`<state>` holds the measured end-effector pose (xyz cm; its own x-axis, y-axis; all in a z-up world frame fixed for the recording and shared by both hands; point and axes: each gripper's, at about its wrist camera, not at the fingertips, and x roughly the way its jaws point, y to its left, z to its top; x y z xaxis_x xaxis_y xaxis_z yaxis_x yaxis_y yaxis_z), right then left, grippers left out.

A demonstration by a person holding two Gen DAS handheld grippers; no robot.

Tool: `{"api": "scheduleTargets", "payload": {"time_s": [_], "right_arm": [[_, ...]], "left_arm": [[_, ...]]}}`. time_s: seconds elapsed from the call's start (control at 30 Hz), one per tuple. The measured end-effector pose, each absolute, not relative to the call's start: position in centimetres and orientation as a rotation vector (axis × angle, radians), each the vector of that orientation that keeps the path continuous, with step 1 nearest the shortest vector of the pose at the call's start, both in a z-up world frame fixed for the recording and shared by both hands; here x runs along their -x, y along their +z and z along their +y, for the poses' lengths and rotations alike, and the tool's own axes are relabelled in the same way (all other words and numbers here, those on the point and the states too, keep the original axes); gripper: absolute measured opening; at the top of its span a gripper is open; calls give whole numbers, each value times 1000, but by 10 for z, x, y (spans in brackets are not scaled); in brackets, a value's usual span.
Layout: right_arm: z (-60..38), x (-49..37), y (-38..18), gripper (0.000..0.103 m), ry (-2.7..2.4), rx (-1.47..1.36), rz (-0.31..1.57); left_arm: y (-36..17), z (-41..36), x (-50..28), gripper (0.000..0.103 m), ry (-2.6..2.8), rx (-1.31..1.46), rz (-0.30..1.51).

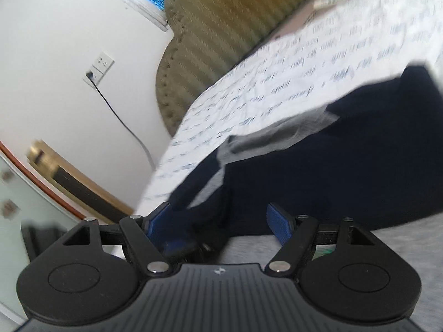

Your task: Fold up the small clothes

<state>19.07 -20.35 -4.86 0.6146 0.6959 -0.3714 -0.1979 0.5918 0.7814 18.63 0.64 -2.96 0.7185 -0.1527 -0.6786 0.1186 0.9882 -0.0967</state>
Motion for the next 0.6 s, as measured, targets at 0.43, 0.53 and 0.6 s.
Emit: {"api": "scheduleTargets", "payload": {"time_s": [0.43,0.53,0.6], "right_arm": [[-152,-248,-74,75,673,-830,846],[-143,-256,-75,55,689,-790,857],[-139,-259,-75,28,676,-759,885]], "left_arm": [[-23,47,-119,94,-39,-12,712],[-24,51,-118,94,-26,-15,718],[-23,54,-119,94,-8,-18,717]]}}
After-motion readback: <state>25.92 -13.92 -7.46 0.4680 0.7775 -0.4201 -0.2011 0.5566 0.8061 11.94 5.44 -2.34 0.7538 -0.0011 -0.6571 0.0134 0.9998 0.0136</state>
